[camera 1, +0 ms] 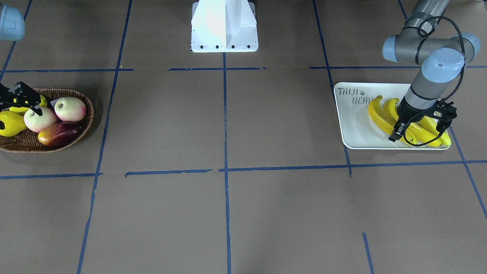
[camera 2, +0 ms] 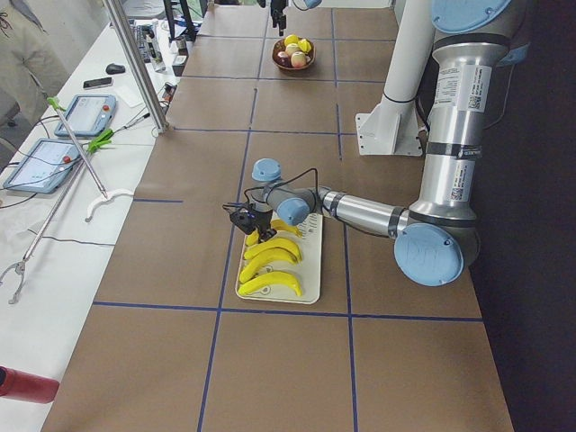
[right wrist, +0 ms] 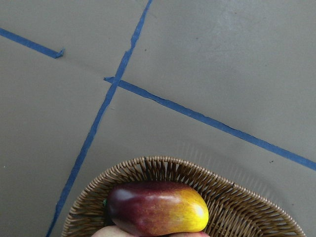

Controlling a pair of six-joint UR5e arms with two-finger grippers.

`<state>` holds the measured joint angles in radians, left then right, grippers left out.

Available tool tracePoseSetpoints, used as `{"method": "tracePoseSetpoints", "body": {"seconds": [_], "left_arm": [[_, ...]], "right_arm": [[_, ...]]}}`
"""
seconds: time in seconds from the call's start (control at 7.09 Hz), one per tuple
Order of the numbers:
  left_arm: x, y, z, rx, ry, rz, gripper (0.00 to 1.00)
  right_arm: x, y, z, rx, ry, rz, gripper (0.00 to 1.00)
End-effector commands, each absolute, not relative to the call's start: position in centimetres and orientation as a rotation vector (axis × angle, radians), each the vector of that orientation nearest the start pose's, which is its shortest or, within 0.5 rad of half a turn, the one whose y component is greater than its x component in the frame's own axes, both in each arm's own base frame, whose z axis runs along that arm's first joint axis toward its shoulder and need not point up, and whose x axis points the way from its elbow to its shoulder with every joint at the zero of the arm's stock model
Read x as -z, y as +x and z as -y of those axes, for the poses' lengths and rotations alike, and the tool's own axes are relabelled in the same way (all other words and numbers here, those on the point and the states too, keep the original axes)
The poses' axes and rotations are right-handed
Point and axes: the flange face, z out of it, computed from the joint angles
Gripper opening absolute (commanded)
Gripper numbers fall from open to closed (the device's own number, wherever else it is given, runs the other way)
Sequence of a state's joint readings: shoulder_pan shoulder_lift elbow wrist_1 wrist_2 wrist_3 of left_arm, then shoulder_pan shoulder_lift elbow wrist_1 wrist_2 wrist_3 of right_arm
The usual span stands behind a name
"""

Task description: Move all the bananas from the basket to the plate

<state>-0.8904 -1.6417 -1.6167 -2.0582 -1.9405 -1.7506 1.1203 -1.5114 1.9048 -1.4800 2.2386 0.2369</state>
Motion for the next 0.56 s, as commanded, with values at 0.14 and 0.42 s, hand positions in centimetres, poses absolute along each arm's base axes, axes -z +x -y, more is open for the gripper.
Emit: {"method": "tracePoseSetpoints", "body": {"seconds": [0.14,0.42], "left_arm": [[-54.7,22.4,51.2,0.778,-0.095,-0.771,1.0],[-53.9,13.2,53.3,0.614,-0.094,-0.897,1.0]], "right_arm": [[-46.2,-15.6,49.1,0.36,0.218,0.777,0.99],[-47.0,-13.4,49.9,0.323,0.216,0.763,0.99]]}}
